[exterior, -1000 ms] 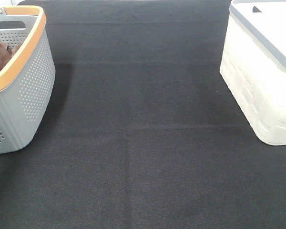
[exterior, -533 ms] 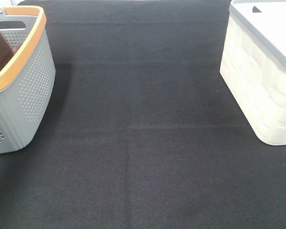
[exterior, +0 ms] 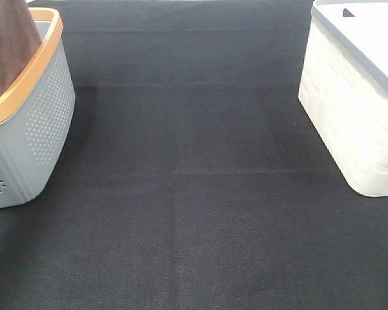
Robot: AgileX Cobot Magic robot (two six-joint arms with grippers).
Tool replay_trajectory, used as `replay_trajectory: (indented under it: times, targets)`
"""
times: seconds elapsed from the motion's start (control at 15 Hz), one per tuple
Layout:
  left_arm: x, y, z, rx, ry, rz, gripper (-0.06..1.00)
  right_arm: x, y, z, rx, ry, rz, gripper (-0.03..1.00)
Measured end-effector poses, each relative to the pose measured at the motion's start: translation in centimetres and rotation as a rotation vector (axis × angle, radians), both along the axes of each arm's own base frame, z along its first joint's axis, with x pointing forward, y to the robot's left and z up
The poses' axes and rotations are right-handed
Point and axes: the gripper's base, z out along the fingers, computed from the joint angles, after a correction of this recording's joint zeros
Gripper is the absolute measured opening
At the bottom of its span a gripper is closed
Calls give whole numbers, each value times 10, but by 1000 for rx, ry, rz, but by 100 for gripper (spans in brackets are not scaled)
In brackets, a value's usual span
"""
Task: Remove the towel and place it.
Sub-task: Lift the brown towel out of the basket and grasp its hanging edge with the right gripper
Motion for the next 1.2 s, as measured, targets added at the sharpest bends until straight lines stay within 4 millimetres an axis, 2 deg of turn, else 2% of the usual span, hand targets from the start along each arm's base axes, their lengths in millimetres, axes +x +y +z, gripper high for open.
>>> replay_trajectory:
  times: [0.13, 0.33, 0.4, 0.6, 0.67, 0.73, 0.87, 1.0, 1.2]
  targets:
    - [-4, -26, 4, 2, -48, -81, 0, 20, 11, 18, 29, -14, 141, 83]
    - [-15, -73, 9, 2, -126, -207, 0, 46, 30, 51, 14, -133, 383, 81]
    - [-16, -92, 7, 8, -150, -248, 0, 64, 39, 62, -5, -159, 459, 81]
    - [-6, -133, -11, 33, -147, -313, 0, 99, 58, 75, -32, -166, 563, 79]
    - [0, -146, -20, 46, -142, -326, 0, 111, 68, 74, -33, -143, 601, 79]
    - [0, -146, -20, 46, -142, -326, 0, 111, 68, 74, -33, -143, 601, 79]
    - [12, -172, -39, 54, -134, -343, 0, 133, 89, 63, -30, -98, 639, 77]
    - [16, -185, -49, 54, -124, -357, 0, 157, 118, 37, -37, -22, 657, 76]
    - [12, -196, -53, 56, -117, -386, 0, 168, 152, 12, -64, -14, 706, 74]
